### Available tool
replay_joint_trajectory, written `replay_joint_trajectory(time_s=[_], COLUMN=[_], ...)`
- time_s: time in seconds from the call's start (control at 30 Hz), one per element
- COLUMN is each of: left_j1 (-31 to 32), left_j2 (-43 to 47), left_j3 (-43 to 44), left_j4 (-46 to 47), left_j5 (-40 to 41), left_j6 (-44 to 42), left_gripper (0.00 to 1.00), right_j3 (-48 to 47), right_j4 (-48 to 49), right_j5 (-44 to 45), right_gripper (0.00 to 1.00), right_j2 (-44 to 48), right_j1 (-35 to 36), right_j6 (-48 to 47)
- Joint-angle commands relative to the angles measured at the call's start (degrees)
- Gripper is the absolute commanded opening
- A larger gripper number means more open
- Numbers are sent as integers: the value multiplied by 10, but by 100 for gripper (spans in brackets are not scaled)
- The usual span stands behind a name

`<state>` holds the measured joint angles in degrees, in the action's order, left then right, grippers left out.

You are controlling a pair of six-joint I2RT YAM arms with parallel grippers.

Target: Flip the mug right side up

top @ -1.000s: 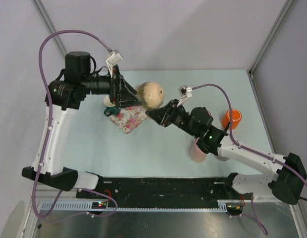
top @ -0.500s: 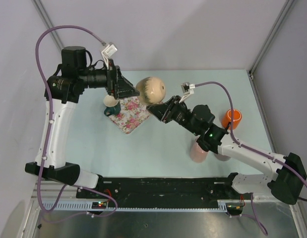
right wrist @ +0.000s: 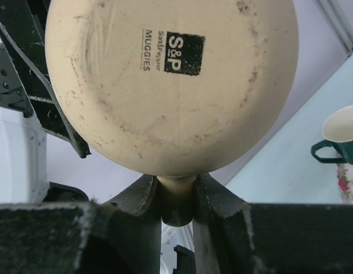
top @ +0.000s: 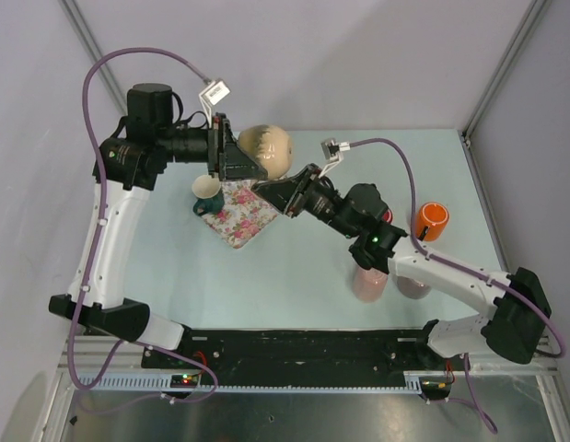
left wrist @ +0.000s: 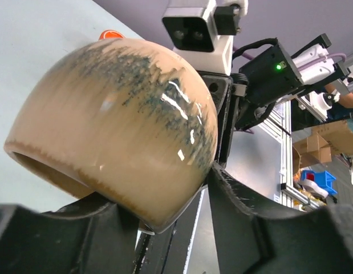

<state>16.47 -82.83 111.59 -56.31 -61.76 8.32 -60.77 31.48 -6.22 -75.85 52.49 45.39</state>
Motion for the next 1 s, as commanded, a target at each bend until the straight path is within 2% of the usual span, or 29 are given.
replay_joint_trajectory(time_s=[0.0, 0.07, 0.1, 0.17, 0.23, 0.4, 0.43, 0.47, 0.57, 0.8, 0.97], left_j1=[6, 6, 6, 6, 6, 6, 6, 7, 12, 28, 28], left_j2=[-5, -17, -23, -35, -48, -104, -125, -147, -200, -345, -426], left_j3=[12, 12, 8, -4, -17, -17, -3, 16, 59, 145, 171], left_j4=[60, 76, 81, 86, 88, 88, 88, 87, 84, 39, 17], left_j5=[-52, -47, -36, -4, 52, 274, 307, 340, 424, 617, 627], left_j6=[62, 82, 89, 101, 98, 53, 42, 27, -13, -133, -178], left_gripper=[45, 16, 8, 2, 1, 0, 0, 0, 0, 0, 0], right_j3=[-42, -45, -49, -53, -54, -54, -54, -55, -54, -54, -54], right_j4=[92, 104, 106, 102, 76, -36, -57, -83, -153, -252, -322], right_j5=[-38, -53, -60, -69, -67, -42, -41, -41, -54, -70, -45], right_gripper=[0, 0, 0, 0, 17, 79, 89, 94, 99, 99, 100], right_j2=[-26, -44, -53, -70, -81, -90, -93, -98, -108, -117, -94], right_j1=[-12, -17, -21, -30, -44, -79, -89, -103, -133, -163, -168], right_j6=[38, 54, 60, 72, 87, 62, 58, 57, 47, -19, -75])
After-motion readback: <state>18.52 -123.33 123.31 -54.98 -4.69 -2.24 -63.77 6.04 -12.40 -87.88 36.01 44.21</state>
